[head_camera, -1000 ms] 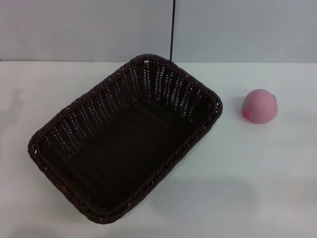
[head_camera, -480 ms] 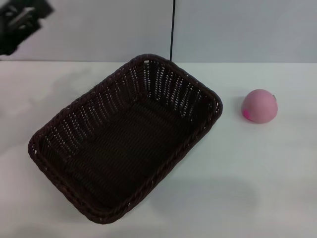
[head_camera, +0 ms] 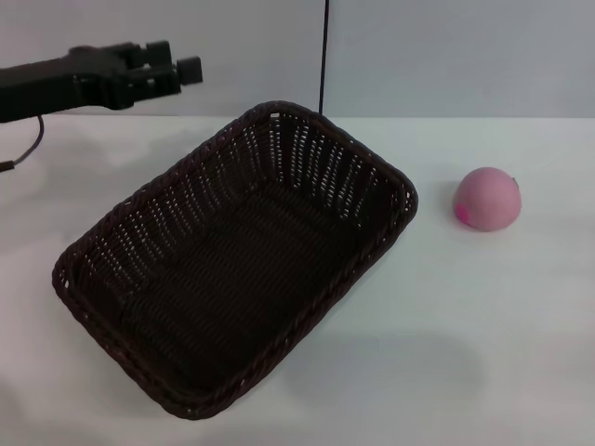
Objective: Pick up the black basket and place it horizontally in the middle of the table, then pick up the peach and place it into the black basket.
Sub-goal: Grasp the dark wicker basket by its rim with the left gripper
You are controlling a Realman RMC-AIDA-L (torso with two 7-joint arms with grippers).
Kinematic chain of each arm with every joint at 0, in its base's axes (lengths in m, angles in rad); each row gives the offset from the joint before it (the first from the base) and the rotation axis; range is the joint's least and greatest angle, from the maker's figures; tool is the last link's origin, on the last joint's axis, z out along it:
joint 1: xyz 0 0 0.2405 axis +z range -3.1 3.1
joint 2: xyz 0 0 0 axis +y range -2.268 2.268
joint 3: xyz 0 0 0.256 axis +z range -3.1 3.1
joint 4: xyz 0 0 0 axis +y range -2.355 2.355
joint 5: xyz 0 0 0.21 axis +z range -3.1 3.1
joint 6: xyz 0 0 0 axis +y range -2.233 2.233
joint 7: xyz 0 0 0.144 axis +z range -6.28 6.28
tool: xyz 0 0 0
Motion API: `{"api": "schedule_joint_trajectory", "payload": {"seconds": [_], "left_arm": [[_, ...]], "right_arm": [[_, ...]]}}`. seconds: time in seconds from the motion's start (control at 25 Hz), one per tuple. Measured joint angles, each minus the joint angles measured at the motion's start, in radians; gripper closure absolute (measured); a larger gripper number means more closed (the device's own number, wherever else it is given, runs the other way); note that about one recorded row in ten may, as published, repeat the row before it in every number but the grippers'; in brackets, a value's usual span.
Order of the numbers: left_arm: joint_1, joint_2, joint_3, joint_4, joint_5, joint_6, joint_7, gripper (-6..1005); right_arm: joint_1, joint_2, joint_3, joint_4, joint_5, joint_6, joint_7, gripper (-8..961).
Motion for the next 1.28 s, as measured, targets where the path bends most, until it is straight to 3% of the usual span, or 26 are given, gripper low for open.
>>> {"api": "schedule_joint_trajectory", "payload": {"seconds": [0.16,0.24,0.44,0.48,0.6,1.28], "left_arm": [[-0.031,0.008,0.007,0.103,0.145,0.031,-0.119,284],[-0.058,0.006,0.008,0.210,0.286,0.084,-0.221,284],[-0.072,0.000,0.009,0.260,0.349,0.106,-0.260,283],[-0.110,-0.035,0.011,0.358,0.527,0.144,-0.341,283],[-0.151,-0.072,0.012,0.390,0.691,0.166,-0.372,283],[-0.164,-0.079,0.112,0.376,0.816,0.160,-0.427,286]], "right_arm": [[0.001,0.000,0.001,0.001,0.000,0.026,0.000,408],[0.001,0.001,0.000,0.003,0.000,0.030,0.000,408],[0.000,0.001,0.000,0.004,0.000,0.032,0.000,408],[0.000,0.001,0.000,0.004,0.000,0.032,0.000,408],[-0.003,0.002,0.000,0.004,0.000,0.032,0.000,408],[0.004,0.002,0.010,0.015,0.007,0.054,0.000,408]]}}
